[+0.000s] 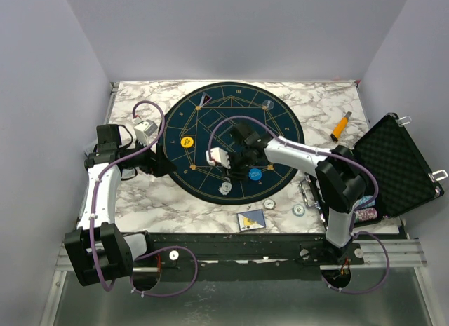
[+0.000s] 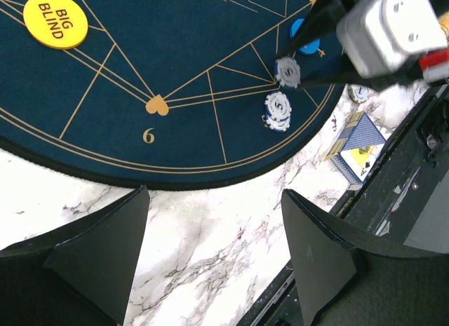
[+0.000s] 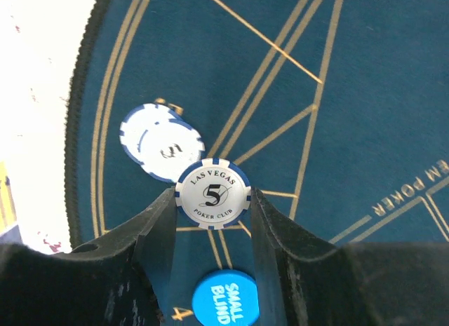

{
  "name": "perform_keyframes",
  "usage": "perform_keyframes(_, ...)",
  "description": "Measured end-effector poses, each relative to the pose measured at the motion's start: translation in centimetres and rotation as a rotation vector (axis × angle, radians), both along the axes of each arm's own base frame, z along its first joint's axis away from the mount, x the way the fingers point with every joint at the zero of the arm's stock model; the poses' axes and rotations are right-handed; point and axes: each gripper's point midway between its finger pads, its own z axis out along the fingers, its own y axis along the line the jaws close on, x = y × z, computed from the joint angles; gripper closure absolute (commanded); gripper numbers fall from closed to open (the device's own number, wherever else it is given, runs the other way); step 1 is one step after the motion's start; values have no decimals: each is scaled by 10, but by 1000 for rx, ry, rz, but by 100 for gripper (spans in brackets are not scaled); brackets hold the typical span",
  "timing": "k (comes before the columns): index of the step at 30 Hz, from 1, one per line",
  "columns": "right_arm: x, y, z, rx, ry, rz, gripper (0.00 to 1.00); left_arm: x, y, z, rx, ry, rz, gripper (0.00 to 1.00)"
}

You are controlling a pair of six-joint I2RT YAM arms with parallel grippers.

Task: Distribute texas hold em gaming equipment

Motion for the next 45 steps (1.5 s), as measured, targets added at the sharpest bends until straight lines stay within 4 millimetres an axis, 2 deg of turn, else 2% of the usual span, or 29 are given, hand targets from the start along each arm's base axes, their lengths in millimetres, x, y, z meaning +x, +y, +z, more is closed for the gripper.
perform_keyframes(5,33,-13,14,31,1,-113,63,0,0,0,0,0,0,22)
perform_keyframes(8,69,-23,23,54,-3,-224,65,0,0,0,0,2,0,22)
perform_keyframes(12,130,-42,29,83,-5,-396,66,0,0,-1,-1,5,0,22)
perform_keyframes(17,204,-89,29,108,0,-648,68,1,0,-3,-3,12,0,22)
perform_keyframes(23,268,-148,35,118,-54,-887,68,1,0,-3,-3,15,0,22)
perform_keyframes(28,290,-177,31,104,-97,-985,67,1,0,-3,-3,15,0,22)
perform_keyframes(36,301,-206,1,71,-79,-1064,66,1,0,-3,-3,15,0,22)
perform_keyframes(42,305,-213,-15,63,-70,-1082,64,1,0,-4,-4,16,0,22)
perform_keyframes(45,311,-212,-12,76,-81,-1086,63,1,0,-4,-4,16,0,22)
